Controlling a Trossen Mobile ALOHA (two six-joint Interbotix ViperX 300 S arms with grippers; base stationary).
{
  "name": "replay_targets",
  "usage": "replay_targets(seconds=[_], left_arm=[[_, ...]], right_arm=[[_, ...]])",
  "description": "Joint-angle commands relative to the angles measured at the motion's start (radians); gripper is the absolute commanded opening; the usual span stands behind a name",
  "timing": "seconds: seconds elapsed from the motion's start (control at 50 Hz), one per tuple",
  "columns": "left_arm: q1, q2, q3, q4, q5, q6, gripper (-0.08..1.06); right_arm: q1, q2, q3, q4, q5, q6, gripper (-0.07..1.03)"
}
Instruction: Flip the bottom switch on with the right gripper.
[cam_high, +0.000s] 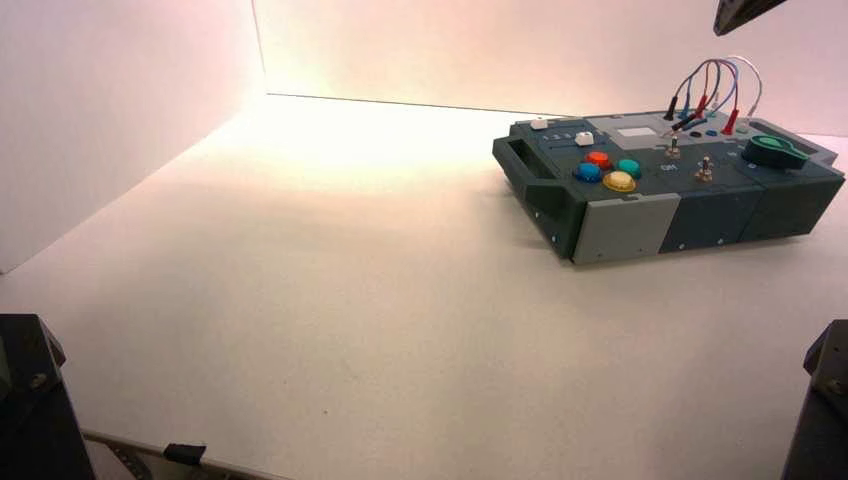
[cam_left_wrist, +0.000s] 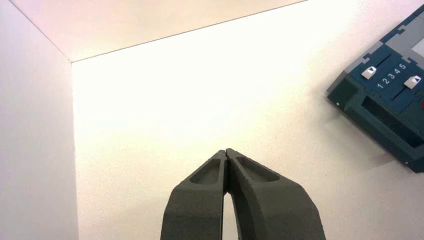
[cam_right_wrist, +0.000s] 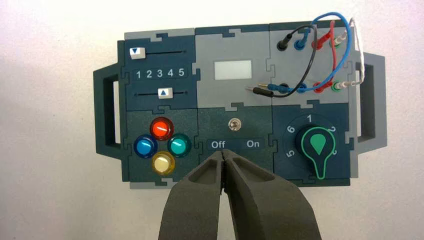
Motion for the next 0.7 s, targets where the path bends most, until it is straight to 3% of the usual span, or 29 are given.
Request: replay_targets(seconds=[0.02,0.48,0.7], left_arm=[[0.005,-0.020,-0.025,-0.002,-0.006,0.005,-0.03],[0.005,-0.021,-0.025,-0.002,-0.003,0.003,-0.03],[0.005,-0.021,-0.031,-0.018,0.014,-0.002,-0.03]], right_arm=[[0.005,-0.009,-0.017,0.005,0.002,0.000,-0.02],[0.032,-0.009,-0.002,0.005,0.028,0.000,-0.02],[0.037,-0.048,0.032,0.005,0.029,0.000,-0.02]])
